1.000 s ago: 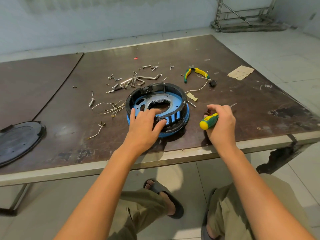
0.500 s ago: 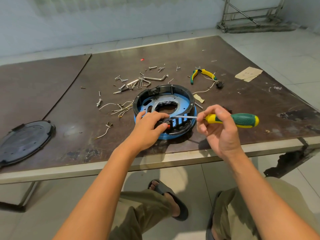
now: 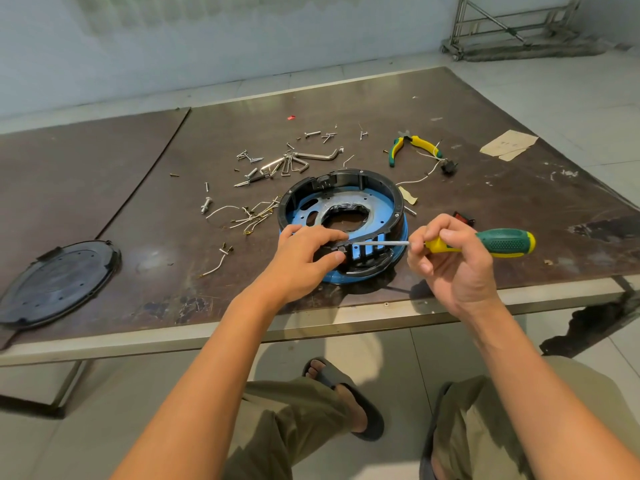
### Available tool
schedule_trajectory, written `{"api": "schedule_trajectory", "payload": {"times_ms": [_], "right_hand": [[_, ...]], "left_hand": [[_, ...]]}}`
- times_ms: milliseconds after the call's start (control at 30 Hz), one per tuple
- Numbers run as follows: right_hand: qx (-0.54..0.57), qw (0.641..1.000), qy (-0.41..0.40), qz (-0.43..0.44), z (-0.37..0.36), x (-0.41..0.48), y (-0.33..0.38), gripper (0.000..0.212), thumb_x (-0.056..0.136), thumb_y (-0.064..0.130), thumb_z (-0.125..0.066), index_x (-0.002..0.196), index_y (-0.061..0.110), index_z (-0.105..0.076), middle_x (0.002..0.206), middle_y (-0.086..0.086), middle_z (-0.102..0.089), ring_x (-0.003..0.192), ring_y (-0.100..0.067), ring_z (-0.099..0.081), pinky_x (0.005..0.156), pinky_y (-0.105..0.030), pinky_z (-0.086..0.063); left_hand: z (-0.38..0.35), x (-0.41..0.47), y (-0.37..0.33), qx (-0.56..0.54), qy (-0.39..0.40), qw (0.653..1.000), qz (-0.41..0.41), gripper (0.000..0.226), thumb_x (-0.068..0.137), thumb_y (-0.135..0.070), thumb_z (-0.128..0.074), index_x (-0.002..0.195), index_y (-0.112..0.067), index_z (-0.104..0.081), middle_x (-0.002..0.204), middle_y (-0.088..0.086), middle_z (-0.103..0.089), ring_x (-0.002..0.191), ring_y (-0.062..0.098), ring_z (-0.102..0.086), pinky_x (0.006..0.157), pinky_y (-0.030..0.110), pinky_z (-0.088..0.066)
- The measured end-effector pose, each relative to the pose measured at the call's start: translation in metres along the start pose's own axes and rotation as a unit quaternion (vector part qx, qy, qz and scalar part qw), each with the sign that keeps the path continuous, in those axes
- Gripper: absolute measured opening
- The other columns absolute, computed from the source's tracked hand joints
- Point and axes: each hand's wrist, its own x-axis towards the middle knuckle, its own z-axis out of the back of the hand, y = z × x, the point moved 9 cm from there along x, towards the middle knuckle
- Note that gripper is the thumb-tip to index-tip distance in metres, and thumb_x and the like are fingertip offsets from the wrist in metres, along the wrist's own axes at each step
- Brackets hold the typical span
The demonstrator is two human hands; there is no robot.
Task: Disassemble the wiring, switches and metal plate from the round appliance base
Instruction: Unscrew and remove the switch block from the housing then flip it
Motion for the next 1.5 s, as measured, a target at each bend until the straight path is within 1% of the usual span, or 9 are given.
{"api": "schedule_trajectory", "payload": {"times_ms": [100, 267, 433, 533, 700, 833, 967, 1133, 1500], "right_hand": [[0.005, 1.000, 0.021, 0.003, -0.005, 0.000, 0.001, 0.019, 0.083, 0.012, -0.051, 0.071, 0.012, -0.066, 0.071, -0.014, -0.065, 0.047, -0.019, -0.049, 0.049, -0.023, -0.040], [0.005, 1.000, 0.025, 0.005, -0.006, 0.000, 0.000, 0.028, 0.085, 0.006, -0.042, 0.071, 0.011, -0.066, 0.070, -0.013, -0.066, 0.046, -0.019, -0.049, 0.049, -0.022, -0.039], [-0.003, 0.999, 0.045, 0.012, -0.008, -0.001, 0.002, 0.016, 0.081, 0.014, -0.054, 0.072, 0.012, -0.067, 0.070, -0.013, -0.066, 0.046, -0.018, -0.050, 0.048, -0.022, -0.039], [-0.005, 0.999, 0.042, 0.007, -0.006, -0.001, 0.000, 0.023, 0.084, 0.009, -0.047, 0.072, 0.012, -0.067, 0.069, -0.013, -0.066, 0.047, -0.018, -0.051, 0.048, -0.023, -0.039], [0.034, 0.999, -0.005, -0.030, -0.002, 0.001, -0.013, 0.029, 0.086, 0.010, -0.040, 0.068, 0.013, -0.063, 0.067, -0.010, -0.061, 0.047, -0.018, -0.047, 0.048, -0.023, -0.038], [0.083, 0.991, -0.064, -0.078, 0.008, 0.005, -0.025, 0.033, 0.093, 0.017, -0.038, 0.068, 0.016, -0.060, 0.066, -0.003, -0.055, 0.047, -0.013, -0.046, 0.045, -0.022, -0.037], [0.136, 0.973, -0.120, -0.145, 0.014, 0.008, -0.039, 0.036, 0.096, 0.019, -0.040, 0.066, 0.016, -0.060, 0.064, 0.001, -0.051, 0.045, -0.008, -0.042, 0.038, -0.018, -0.031], [0.170, 0.957, -0.145, -0.186, 0.015, 0.011, -0.046, 0.036, 0.096, 0.018, -0.042, 0.063, 0.016, -0.057, 0.064, 0.003, -0.046, 0.043, -0.006, -0.038, 0.034, -0.016, -0.030], [0.115, 0.986, -0.069, -0.101, 0.005, 0.005, -0.023, 0.038, 0.098, 0.016, -0.035, 0.069, 0.016, -0.059, 0.065, -0.001, -0.051, 0.045, -0.010, -0.045, 0.038, -0.018, -0.038]], "left_hand": [[-0.001, 0.000, 0.003, -0.007, 0.007, 1.000, 0.006, 0.032, 0.098, -0.027, -0.054, 0.129, -0.032, -0.058, 0.117, -0.012, -0.060, 0.100, -0.038, -0.017, 0.097, 0.031, -0.015], [-0.001, 0.001, 0.002, -0.012, 0.007, 1.000, 0.002, 0.033, 0.098, -0.028, -0.051, 0.130, -0.032, -0.059, 0.116, -0.010, -0.061, 0.102, -0.033, -0.023, 0.101, 0.032, -0.015], [-0.001, 0.000, 0.000, -0.008, 0.006, 1.000, -0.002, 0.035, 0.098, -0.030, -0.047, 0.131, -0.035, -0.057, 0.117, -0.013, -0.059, 0.104, -0.029, -0.027, 0.107, 0.032, -0.012], [-0.001, 0.000, -0.002, -0.011, 0.006, 1.000, -0.007, 0.033, 0.099, -0.027, -0.048, 0.128, -0.037, -0.059, 0.116, -0.014, -0.060, 0.105, -0.023, -0.032, 0.108, 0.032, -0.011], [-0.001, 0.000, -0.005, -0.008, 0.003, 1.000, -0.006, 0.031, 0.100, -0.025, -0.047, 0.124, -0.039, -0.060, 0.112, -0.013, -0.060, 0.100, -0.009, -0.039, 0.110, 0.033, -0.010], [-0.001, 0.001, -0.006, -0.008, 0.003, 1.000, -0.006, 0.031, 0.098, -0.025, -0.046, 0.122, -0.040, -0.060, 0.110, -0.012, -0.060, 0.105, -0.016, -0.037, 0.108, 0.031, -0.009], [-0.002, 0.001, -0.007, -0.011, 0.012, 1.000, -0.001, 0.031, 0.097, -0.028, -0.043, 0.120, -0.042, -0.058, 0.109, -0.012, -0.060, 0.105, -0.015, -0.037, 0.106, 0.027, -0.007], [-0.002, 0.002, -0.009, -0.009, 0.016, 1.000, 0.001, 0.030, 0.093, -0.034, -0.040, 0.115, -0.047, -0.055, 0.109, -0.012, -0.060, 0.107, -0.014, -0.038, 0.105, 0.027, -0.007], [-0.005, 0.001, -0.004, -0.016, 0.010, 1.000, -0.006, 0.028, 0.093, -0.037, -0.039, 0.114, -0.050, -0.054, 0.106, -0.013, -0.057, 0.111, -0.010, -0.038, 0.110, 0.031, -0.008]]}}
